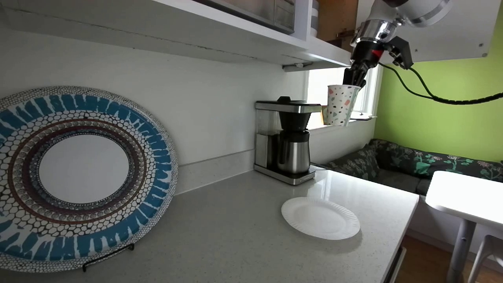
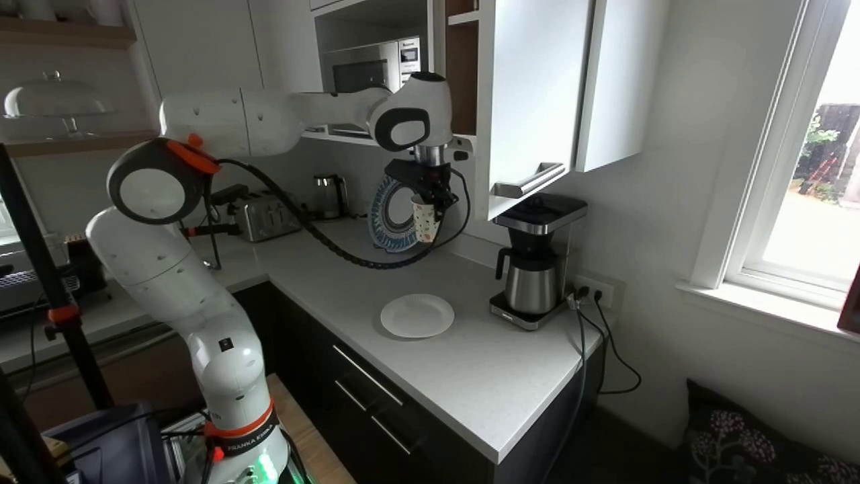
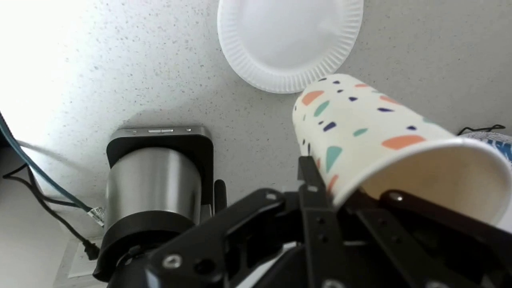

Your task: Remove the plate and cup from the top cupboard and put them on the kitchen countertop

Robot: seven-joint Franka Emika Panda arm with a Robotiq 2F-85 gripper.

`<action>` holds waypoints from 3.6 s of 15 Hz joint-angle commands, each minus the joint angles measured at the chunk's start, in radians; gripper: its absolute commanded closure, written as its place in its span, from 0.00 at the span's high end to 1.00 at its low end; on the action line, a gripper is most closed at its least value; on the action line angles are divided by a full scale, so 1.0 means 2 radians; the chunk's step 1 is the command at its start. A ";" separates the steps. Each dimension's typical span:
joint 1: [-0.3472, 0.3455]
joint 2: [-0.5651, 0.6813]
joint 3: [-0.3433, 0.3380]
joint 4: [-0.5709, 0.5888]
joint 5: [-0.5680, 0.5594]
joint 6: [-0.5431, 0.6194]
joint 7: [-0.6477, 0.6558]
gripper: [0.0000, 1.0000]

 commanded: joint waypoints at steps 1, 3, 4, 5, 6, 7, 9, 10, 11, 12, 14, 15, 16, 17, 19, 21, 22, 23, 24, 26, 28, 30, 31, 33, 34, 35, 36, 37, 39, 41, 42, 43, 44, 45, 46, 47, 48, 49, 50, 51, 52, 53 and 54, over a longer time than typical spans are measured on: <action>0.006 0.001 -0.006 0.005 -0.002 -0.001 0.001 0.01; 0.006 0.000 -0.007 0.011 -0.002 -0.002 0.001 0.01; 0.006 -0.001 -0.007 0.011 -0.002 -0.002 0.001 0.01; 0.009 -0.001 -0.002 0.004 -0.010 -0.003 -0.005 0.00; 0.017 -0.002 -0.001 -0.009 0.001 0.001 -0.023 0.00; 0.022 -0.003 0.000 -0.017 0.006 0.003 -0.033 0.00; 0.038 -0.006 0.003 -0.042 0.019 0.016 -0.067 0.00; 0.045 -0.007 0.007 -0.056 0.017 0.022 -0.085 0.00; 0.052 -0.006 0.011 -0.067 0.015 0.027 -0.106 0.00; 0.060 -0.006 0.014 -0.081 0.015 0.033 -0.122 0.00; 0.072 0.000 0.020 -0.107 0.011 0.047 -0.157 0.00; 0.074 0.004 0.024 -0.118 0.004 0.055 -0.169 0.00; 0.076 0.007 0.027 -0.129 -0.004 0.066 -0.183 0.00; 0.078 0.010 0.028 -0.137 -0.006 0.076 -0.196 0.00; 0.076 0.015 0.031 -0.159 -0.020 0.110 -0.214 0.00; 0.073 0.022 0.033 -0.180 -0.041 0.141 -0.227 0.00; 0.072 0.026 0.031 -0.191 -0.044 0.159 -0.231 0.00; 0.071 0.028 0.030 -0.201 -0.044 0.175 -0.232 0.00; 0.072 0.033 0.028 -0.210 -0.036 0.191 -0.239 0.00; 0.071 0.040 0.028 -0.225 -0.034 0.227 -0.234 0.00; 0.070 0.051 0.027 -0.237 -0.027 0.271 -0.224 0.00; 0.070 0.062 0.028 -0.244 -0.028 0.302 -0.222 0.00; 0.070 0.067 0.028 -0.246 -0.027 0.312 -0.222 0.00; 0.072 0.076 0.028 -0.245 -0.016 0.320 -0.222 0.00; 0.071 0.080 0.029 -0.245 -0.017 0.322 -0.219 0.00; 0.072 0.082 0.028 -0.244 -0.008 0.323 -0.222 0.26; 0.074 0.080 0.026 -0.241 0.011 0.319 -0.224 0.27; 0.072 0.078 0.027 -0.239 0.013 0.315 -0.219 0.32; 0.069 0.066 0.028 -0.235 0.010 0.310 -0.216 0.47; 0.067 0.055 0.027 -0.227 0.006 0.300 -0.211 0.62; 0.066 0.046 0.027 -0.223 0.001 0.293 -0.207 0.69; 0.065 0.038 0.027 -0.218 -0.002 0.284 -0.199 0.78; 0.067 0.028 0.025 -0.209 0.004 0.260 -0.196 0.84; 0.067 0.020 0.025 -0.199 0.003 0.231 -0.185 0.92; 0.068 0.010 0.024 -0.189 0.001 0.201 -0.181 0.99; 0.067 0.003 0.026 -0.177 -0.002 0.168 -0.166 1.00; 0.065 -0.003 0.028 -0.165 -0.008 0.138 -0.147 1.00; 0.064 -0.012 0.030 -0.157 -0.012 0.121 -0.131 1.00; 0.064 -0.018 0.032 -0.148 -0.016 0.104 -0.119 1.00; 0.066 -0.025 0.032 -0.139 -0.021 0.084 -0.113 1.00; 0.068 -0.032 0.032 -0.130 -0.026 0.063 -0.108 1.00; 0.068 -0.037 0.033 -0.122 -0.031 0.048 -0.102 1.00; 0.067 -0.043 0.036 -0.114 -0.039 0.033 -0.089 1.00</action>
